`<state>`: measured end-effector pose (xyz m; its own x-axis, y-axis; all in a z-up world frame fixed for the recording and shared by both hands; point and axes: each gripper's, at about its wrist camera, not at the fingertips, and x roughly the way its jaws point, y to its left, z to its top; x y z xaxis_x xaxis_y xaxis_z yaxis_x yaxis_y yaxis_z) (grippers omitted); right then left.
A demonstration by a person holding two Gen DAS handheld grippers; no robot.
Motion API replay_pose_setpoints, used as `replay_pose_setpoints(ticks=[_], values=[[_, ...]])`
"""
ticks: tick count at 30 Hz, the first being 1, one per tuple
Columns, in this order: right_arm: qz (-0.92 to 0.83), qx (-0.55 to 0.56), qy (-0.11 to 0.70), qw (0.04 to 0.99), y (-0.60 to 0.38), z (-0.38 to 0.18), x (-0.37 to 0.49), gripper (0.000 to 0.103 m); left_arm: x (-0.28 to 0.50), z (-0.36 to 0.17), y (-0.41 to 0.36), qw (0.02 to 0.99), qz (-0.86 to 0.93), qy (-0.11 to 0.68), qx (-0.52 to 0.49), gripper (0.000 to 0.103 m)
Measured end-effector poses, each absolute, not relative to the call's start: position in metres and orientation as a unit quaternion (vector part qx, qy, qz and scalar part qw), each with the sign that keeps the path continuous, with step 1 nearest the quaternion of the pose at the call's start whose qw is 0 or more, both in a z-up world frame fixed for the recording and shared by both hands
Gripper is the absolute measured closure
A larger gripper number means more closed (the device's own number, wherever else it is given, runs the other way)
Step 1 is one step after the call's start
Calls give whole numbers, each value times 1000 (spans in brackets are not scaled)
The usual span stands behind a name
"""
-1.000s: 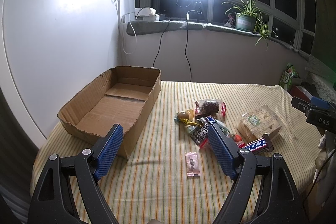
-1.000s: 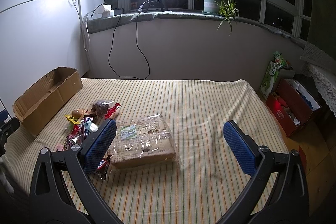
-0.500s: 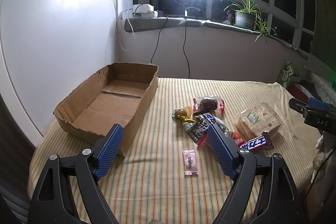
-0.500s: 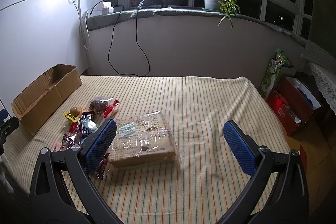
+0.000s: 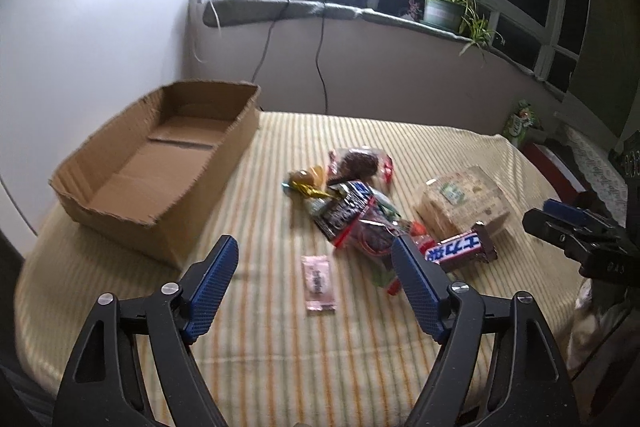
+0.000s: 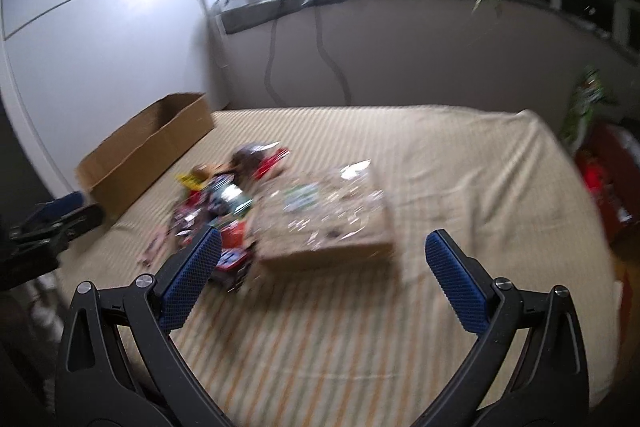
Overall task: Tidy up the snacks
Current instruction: 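Lower the left tool to the pink packet while the right tool reaches the Snickers bar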
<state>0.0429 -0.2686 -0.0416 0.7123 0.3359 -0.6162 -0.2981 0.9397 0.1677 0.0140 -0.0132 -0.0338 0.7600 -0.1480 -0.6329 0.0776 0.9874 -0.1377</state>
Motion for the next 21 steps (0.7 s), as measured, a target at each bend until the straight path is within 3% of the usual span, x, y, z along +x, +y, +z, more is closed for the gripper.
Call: replay_pose_setpoints(ticks=[10,15,21], values=[[282,-7,342,896,-227,-35,54,15,20,-49,-13,923,-79,370,-72,41],[327,-40,376,866,-203,-50,67,36,23,-64,-6,913,-80,392,-86,49],[350,-50,410,841,-190,-63,79,46,26,-74,-7,906,-87,406,-80,54]])
